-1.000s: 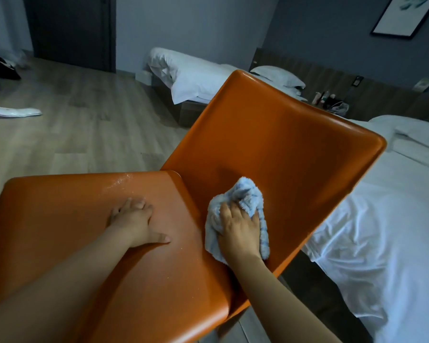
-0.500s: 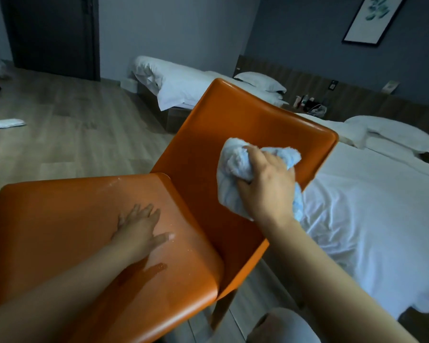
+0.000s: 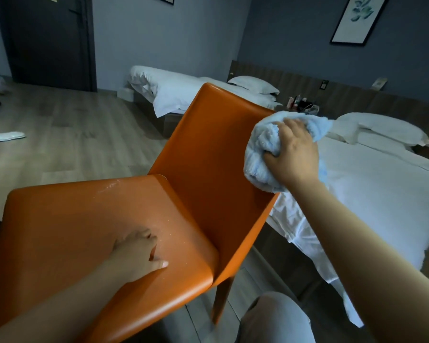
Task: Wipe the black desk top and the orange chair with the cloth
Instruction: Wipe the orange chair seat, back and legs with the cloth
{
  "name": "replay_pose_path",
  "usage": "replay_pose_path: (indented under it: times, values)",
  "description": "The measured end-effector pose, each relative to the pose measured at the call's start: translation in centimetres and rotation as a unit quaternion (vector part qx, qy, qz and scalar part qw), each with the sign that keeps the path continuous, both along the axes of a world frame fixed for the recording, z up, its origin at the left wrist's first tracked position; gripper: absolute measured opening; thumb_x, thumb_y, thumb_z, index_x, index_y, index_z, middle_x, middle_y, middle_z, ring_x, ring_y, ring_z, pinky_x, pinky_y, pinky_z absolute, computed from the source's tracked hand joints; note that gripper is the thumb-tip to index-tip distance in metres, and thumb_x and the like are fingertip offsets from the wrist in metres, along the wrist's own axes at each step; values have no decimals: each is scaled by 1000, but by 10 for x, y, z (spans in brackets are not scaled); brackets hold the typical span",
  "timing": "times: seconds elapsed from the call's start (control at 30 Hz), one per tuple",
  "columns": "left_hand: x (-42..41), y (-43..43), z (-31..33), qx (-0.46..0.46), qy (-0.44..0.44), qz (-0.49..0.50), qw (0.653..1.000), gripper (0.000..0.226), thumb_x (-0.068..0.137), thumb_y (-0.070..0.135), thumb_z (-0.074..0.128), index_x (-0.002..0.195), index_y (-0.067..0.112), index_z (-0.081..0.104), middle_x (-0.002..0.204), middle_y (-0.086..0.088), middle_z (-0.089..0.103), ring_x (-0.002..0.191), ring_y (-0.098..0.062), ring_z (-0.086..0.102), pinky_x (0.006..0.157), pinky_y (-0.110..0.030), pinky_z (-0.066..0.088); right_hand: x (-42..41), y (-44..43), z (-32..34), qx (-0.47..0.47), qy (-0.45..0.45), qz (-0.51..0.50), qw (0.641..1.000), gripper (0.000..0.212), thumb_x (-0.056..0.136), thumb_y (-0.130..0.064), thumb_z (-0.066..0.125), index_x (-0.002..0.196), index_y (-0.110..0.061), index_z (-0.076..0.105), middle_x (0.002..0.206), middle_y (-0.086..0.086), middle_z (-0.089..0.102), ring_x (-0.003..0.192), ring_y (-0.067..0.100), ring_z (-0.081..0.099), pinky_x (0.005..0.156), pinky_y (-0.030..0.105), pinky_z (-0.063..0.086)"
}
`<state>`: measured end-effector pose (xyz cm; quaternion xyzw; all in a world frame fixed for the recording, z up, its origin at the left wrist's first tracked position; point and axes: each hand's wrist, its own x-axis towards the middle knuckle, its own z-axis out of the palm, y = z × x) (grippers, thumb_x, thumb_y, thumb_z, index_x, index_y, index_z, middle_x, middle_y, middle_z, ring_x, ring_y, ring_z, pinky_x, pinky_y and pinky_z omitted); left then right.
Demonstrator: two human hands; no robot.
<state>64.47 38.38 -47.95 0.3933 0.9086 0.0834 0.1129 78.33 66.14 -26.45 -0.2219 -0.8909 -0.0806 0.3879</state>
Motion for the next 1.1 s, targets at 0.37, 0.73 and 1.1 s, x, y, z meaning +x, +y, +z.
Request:
replay_pose_path:
  times: [0.37, 0.73, 1.1]
  values:
    - [16, 0, 22, -67, 14, 3, 998, 83, 88, 70, 39, 152, 21, 21, 161, -1, 10, 148, -22, 7, 117, -50, 11, 3, -28, -62, 35, -24, -15, 999, 55, 80, -37, 62, 129, -14, 52, 137, 12, 54, 126, 32, 50, 93, 47, 41]
    - [17, -3, 18, -39, 3, 12, 999, 82, 86, 70, 44, 150, 22, 26, 160, -3, 15, 147, -23, 11, 117, -51, 11, 16, -63, -125, 34, -99, 2, 994, 41, 78, -38, 61, 111, -15, 60, 107, 6, 66, 103, 29, 61, 91, 45, 41]
    - [16, -2, 19, -47, 6, 8, 999, 79, 87, 68, 43, 149, 21, 29, 160, -4, 15, 147, -24, 12, 116, -51, 13, 16, -114, -198, -21, -177, -16, 984, 23, 68, -33, 73, 81, -17, 63, 65, 0, 64, 63, 22, 63, 68, 33, 48]
